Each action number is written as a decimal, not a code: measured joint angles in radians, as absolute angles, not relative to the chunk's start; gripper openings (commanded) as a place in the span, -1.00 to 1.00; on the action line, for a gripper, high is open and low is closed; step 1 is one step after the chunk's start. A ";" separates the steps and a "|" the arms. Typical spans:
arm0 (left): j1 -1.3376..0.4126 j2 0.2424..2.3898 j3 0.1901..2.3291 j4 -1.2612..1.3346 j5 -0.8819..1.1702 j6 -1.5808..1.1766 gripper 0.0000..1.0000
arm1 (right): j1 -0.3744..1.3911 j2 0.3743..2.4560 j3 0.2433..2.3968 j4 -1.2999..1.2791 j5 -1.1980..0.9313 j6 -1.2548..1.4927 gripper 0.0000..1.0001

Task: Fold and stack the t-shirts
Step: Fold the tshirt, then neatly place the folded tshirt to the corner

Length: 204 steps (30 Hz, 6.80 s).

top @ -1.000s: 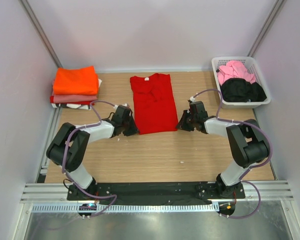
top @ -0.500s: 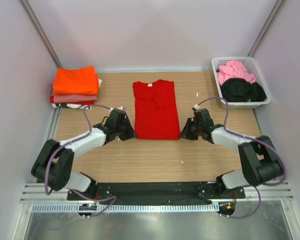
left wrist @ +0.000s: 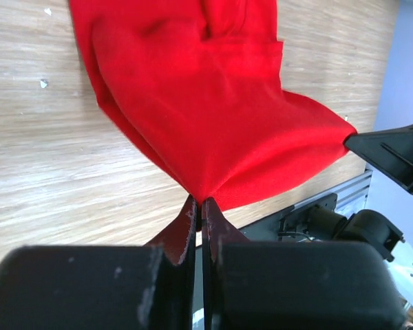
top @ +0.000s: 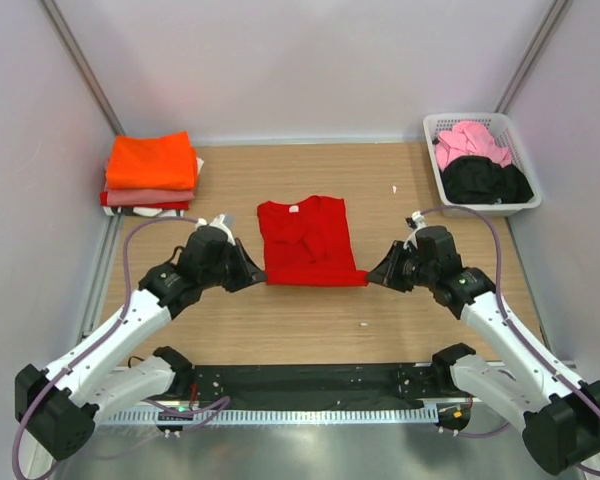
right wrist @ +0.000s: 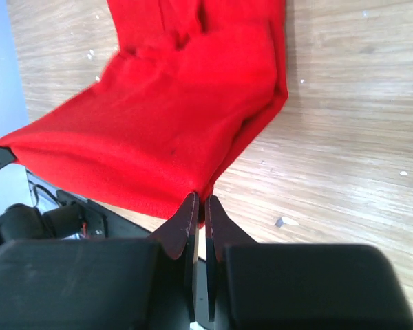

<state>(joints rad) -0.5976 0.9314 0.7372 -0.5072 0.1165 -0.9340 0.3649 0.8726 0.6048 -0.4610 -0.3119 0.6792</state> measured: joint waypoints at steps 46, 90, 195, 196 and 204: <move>-0.156 2.086 1.794 -0.875 0.279 -0.673 0.77 | 0.252 1.962 1.576 -0.458 -0.200 0.508 0.99; -0.293 2.198 1.647 -0.458 0.255 -0.739 -1.00 | 0.253 1.119 0.639 -0.238 -0.345 0.544 0.99; 0.272 2.339 2.652 -0.849 0.045 -0.374 -0.61 | 0.256 1.127 0.517 -0.127 -0.474 0.543 0.99; 0.272 2.350 2.654 -0.838 0.032 -0.363 -0.59 | 0.256 1.131 0.517 -0.127 -0.474 0.543 0.99; 0.274 2.461 2.655 -0.775 -0.044 -0.295 -0.37 | 0.256 1.164 0.517 -0.127 -0.472 0.543 0.99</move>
